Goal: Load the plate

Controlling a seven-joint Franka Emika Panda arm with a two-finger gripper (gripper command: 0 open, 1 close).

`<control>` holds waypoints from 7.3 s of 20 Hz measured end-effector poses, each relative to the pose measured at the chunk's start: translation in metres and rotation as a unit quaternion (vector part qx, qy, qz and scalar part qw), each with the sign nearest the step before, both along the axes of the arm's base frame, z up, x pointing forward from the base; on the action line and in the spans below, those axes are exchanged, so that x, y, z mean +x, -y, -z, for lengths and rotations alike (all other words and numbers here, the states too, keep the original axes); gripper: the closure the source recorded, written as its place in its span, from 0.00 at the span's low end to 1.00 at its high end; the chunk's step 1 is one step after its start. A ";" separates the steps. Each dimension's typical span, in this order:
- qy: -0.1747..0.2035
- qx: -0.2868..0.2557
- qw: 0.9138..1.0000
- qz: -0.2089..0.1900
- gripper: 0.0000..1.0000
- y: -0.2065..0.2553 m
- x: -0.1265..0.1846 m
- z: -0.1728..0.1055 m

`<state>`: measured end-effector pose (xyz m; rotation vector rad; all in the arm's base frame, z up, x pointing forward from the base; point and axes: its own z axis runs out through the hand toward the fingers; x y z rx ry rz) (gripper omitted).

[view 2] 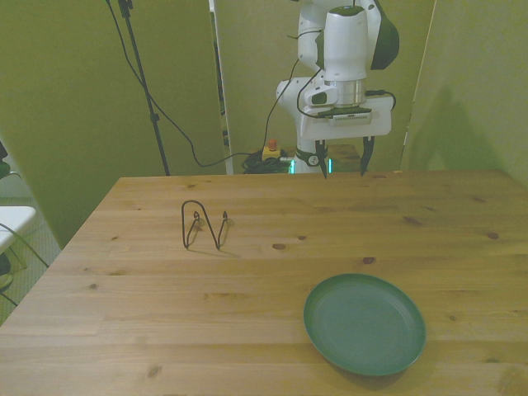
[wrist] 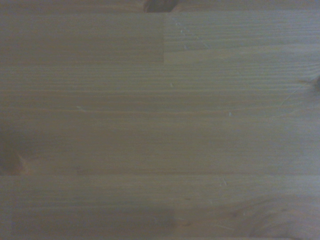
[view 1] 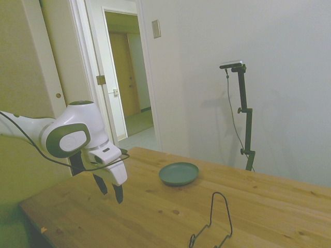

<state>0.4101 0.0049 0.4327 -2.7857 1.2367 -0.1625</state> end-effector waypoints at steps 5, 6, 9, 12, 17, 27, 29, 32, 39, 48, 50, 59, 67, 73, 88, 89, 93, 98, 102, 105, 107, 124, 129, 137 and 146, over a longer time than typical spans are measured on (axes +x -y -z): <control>0.030 -0.007 0.999 0.021 0.00 -0.006 0.011 -0.002; 0.037 -0.007 0.999 0.030 0.00 -0.013 0.017 -0.002; 0.048 -0.007 0.998 0.050 0.00 -0.038 0.040 -0.003; 0.060 -0.012 0.995 0.075 0.00 -0.055 0.072 -0.004; 0.075 -0.018 0.991 0.109 0.00 -0.069 0.137 -0.007; 0.083 -0.021 0.988 0.125 0.00 -0.064 0.185 -0.007; 0.086 -0.020 0.988 0.127 0.00 -0.067 0.189 -0.008; 0.096 -0.030 0.986 0.133 0.00 -0.078 0.206 -0.004; 0.108 -0.076 0.981 0.143 0.00 -0.111 0.265 0.016; 0.103 -0.155 0.974 0.132 0.00 -0.120 0.314 0.050; 0.101 -0.162 0.973 0.130 0.00 -0.121 0.317 0.057; 0.087 -0.181 0.971 0.131 1.00 -0.114 0.318 0.075; 0.087 -0.185 0.970 0.134 1.00 -0.108 0.320 0.078; 0.086 -0.185 0.969 0.136 1.00 -0.106 0.320 0.078; 0.083 -0.186 0.969 0.141 1.00 -0.096 0.321 0.082; 0.083 -0.185 0.969 0.142 1.00 -0.096 0.321 0.081; 0.079 -0.171 0.971 0.149 1.00 -0.097 0.320 0.078; 0.071 -0.119 0.975 0.175 1.00 -0.101 0.320 0.051; 0.065 -0.082 0.975 0.197 1.00 -0.102 0.321 0.012; 0.063 -0.055 0.975 0.206 1.00 -0.106 0.321 -0.021; 0.064 -0.041 0.975 0.209 1.00 -0.109 0.320 -0.044; 0.074 0.056 0.973 0.213 1.00 -0.059 0.286 -0.164; 0.127 0.080 0.962 0.229 1.00 -0.020 0.254 -0.196; 0.231 0.103 0.937 0.241 1.00 0.059 0.172 -0.219; 0.310 0.101 0.910 0.258 1.00 0.136 0.088 -0.209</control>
